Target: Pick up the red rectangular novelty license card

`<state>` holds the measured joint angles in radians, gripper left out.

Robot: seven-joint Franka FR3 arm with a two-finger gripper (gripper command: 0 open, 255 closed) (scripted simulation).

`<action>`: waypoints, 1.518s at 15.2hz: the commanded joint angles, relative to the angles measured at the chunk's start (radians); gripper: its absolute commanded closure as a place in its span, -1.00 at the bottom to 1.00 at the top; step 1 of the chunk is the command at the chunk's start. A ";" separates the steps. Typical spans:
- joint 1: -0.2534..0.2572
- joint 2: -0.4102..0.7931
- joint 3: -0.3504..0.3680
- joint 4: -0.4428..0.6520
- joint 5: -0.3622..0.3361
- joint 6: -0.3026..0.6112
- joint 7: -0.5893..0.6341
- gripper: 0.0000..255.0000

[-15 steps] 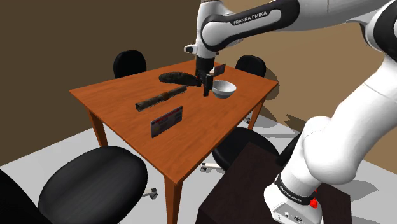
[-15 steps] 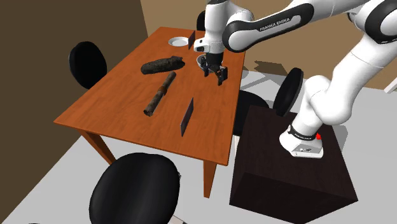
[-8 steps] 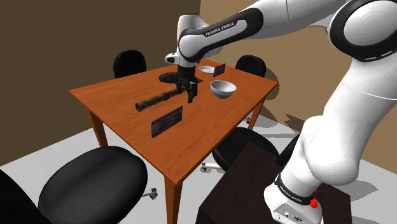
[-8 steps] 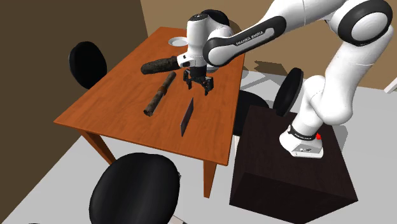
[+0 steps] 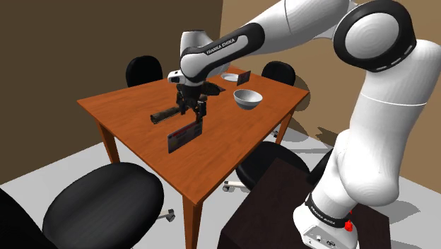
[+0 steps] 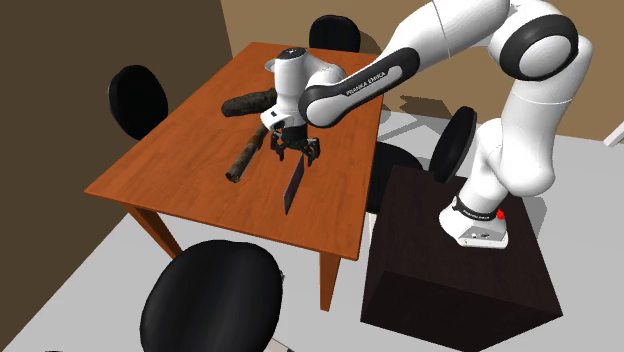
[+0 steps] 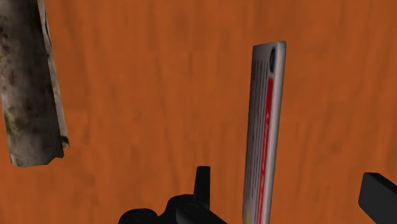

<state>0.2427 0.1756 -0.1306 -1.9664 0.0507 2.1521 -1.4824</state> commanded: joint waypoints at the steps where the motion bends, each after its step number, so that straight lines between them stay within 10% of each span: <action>1: 0.000 0.013 0.002 -0.010 0.003 0.023 -0.005 -1.00; 6: -0.001 0.035 0.003 -0.030 0.008 0.066 -0.009 -1.00; 7: -0.001 0.035 0.002 -0.032 0.008 0.067 -0.010 1.00; 23: 0.001 -0.007 0.001 0.013 -0.001 -0.019 -0.002 1.00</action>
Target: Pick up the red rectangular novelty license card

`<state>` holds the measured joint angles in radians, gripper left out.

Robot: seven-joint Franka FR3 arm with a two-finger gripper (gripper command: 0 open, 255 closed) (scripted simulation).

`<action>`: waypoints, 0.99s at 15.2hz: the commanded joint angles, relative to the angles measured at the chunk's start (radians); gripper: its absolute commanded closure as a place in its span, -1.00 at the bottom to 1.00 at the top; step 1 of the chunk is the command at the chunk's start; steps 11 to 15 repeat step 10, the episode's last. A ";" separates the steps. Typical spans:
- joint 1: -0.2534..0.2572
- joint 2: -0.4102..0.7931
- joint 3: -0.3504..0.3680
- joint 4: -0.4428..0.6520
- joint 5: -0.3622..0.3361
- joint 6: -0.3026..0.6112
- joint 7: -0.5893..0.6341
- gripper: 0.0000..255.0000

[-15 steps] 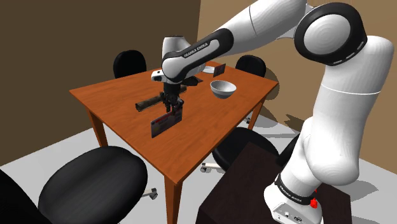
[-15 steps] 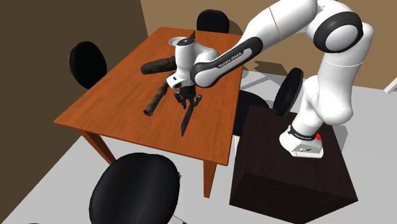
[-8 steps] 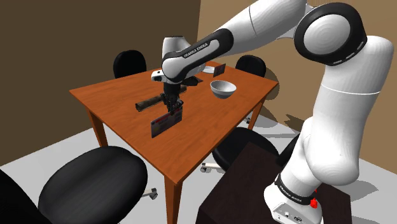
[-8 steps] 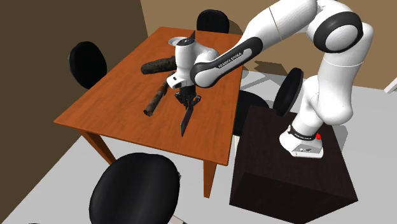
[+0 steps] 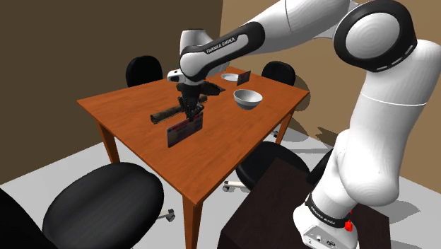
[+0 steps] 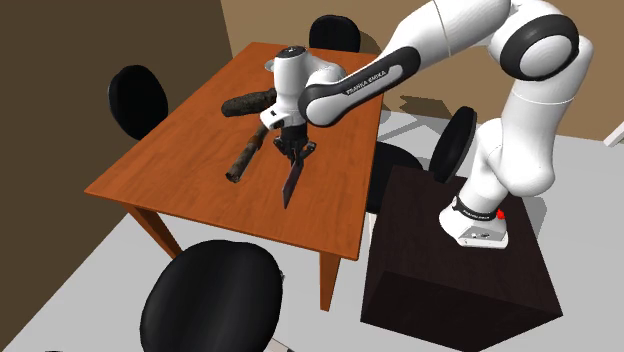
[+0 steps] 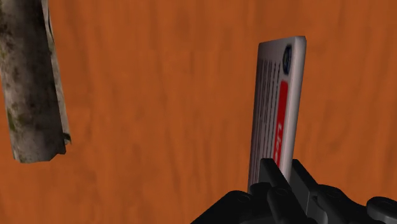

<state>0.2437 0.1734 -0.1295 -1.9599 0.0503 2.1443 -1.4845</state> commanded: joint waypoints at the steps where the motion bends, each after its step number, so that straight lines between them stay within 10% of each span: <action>1: 0.000 -0.010 -0.001 0.013 -0.002 -0.023 0.001 1.00; 15: 0.001 -0.043 -0.002 0.070 -0.009 -0.112 0.007 1.00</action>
